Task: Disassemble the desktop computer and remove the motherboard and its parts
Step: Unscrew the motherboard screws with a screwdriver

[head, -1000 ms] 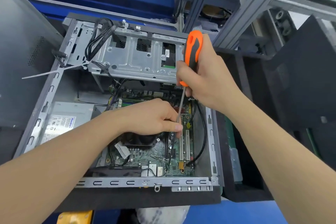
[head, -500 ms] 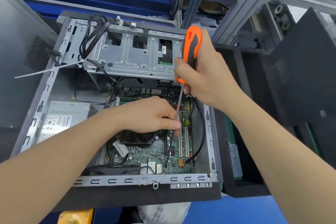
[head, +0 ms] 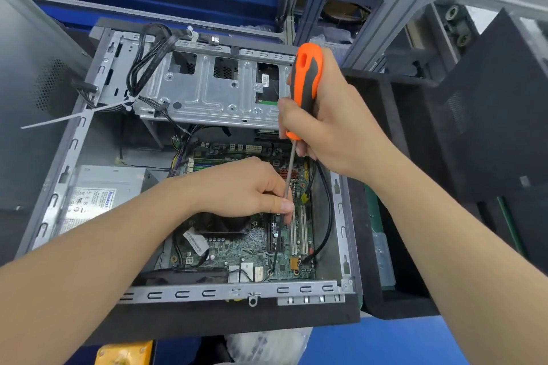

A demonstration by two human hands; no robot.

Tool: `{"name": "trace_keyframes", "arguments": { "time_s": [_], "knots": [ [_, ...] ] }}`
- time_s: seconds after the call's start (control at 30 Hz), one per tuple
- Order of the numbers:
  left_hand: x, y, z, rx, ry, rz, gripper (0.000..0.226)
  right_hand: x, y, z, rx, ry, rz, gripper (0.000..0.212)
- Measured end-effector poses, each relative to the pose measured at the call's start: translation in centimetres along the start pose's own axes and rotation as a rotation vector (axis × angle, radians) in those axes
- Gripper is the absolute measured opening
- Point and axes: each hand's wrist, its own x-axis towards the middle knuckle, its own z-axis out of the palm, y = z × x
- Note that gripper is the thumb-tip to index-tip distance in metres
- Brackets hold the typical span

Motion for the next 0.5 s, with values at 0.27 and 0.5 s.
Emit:
{"name": "trace_keyframes", "arguments": {
  "time_s": [0.27, 0.5],
  "knots": [
    [-0.11, 0.13, -0.13, -0.029, -0.006, 0.006, 0.023, -0.09, 0.13, -0.11, 0.035, 0.022, 0.021, 0.029],
    [-0.04, 0.07, -0.13, -0.016, -0.017, 0.027, 0.024, -0.18, 0.10, -0.18, 0.049, 0.018, 0.020, 0.030]
  ]
}}
